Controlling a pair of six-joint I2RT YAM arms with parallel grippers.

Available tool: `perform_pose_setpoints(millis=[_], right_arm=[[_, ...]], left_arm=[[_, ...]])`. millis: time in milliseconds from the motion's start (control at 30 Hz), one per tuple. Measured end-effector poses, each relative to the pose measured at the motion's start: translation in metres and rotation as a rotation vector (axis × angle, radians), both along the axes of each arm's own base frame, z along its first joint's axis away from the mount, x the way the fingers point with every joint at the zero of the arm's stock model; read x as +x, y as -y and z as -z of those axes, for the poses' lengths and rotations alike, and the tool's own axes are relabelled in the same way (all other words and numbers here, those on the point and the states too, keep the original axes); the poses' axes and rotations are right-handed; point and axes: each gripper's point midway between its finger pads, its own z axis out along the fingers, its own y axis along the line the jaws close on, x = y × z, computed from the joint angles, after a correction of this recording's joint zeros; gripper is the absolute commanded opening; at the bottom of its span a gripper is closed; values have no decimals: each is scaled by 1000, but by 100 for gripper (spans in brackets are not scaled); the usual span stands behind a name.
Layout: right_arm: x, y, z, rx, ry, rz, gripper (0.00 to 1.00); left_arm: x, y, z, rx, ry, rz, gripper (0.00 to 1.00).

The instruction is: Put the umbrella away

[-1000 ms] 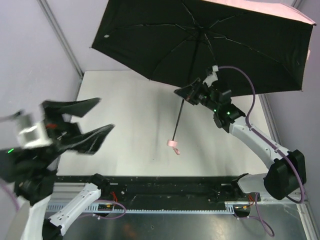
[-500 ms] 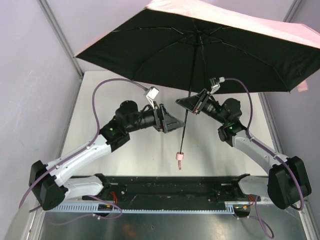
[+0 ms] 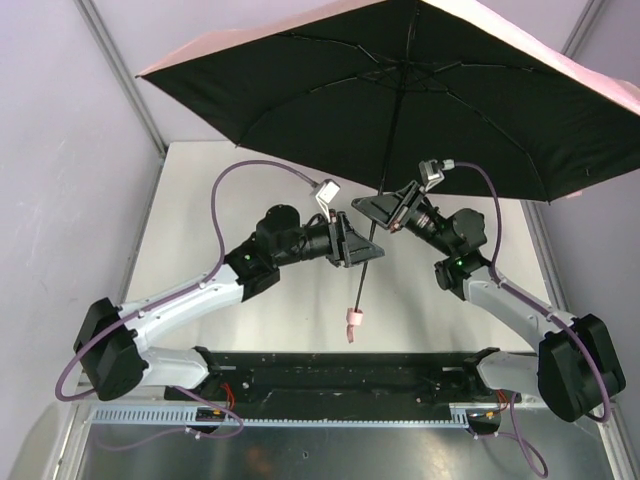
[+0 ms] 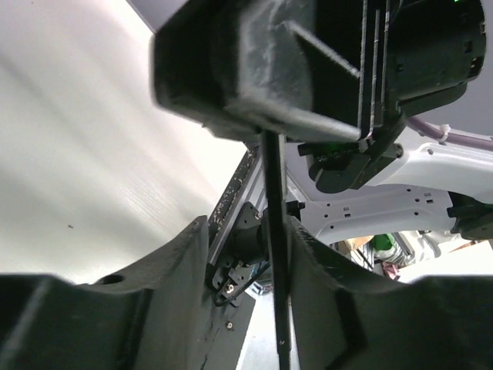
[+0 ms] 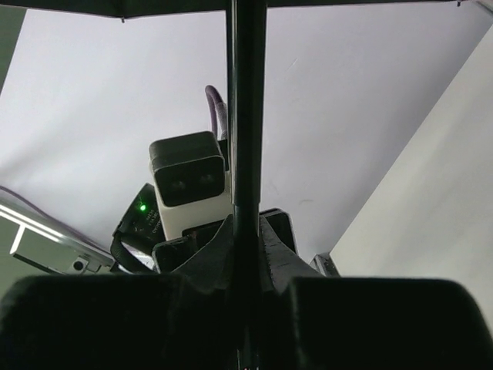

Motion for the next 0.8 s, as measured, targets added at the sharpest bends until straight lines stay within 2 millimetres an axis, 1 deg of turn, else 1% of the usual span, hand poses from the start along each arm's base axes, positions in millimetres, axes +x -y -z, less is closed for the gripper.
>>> perform_pose_setpoints(millis=[33, 67, 100, 133, 167, 300, 367, 433, 500, 600, 700, 800], right_arm=[[-1, -2, 0, 4, -4, 0, 0], [-1, -3, 0, 5, -5, 2, 0], [-2, -4, 0, 5, -5, 4, 0], [-1, -5, 1, 4, -4, 9, 0], [-1, -5, 2, 5, -10, 13, 4], [4, -2, -1, 15, -1, 43, 38], [8, 0, -1, 30, -29, 51, 53], [18, 7, -6, 47, -55, 88, 66], [36, 18, -14, 66, -81, 150, 71], [62, 33, -30, 101, -94, 233, 74], [87, 45, -35, 122, -127, 298, 75], [109, 62, -43, 170, -148, 369, 74]], left_arm=[[0, 0, -2, -5, 4, -1, 32], [-1, 1, -4, -12, 12, 3, 18], [-3, 2, -6, -19, 16, 7, 9], [-5, 2, -9, -28, 22, 15, 4], [-6, 3, -12, -33, 32, 17, 2], [-2, 2, -12, -34, 12, -10, 0], [-1, 2, -8, -20, 12, -17, 0], [0, 1, -2, 1, 3, -27, 0], [0, 0, 3, 14, -5, -36, 0], [0, -1, 11, 30, -14, -51, 0], [1, -2, 13, 35, -13, -59, 0], [-2, -5, 12, 36, -11, -58, 0]])
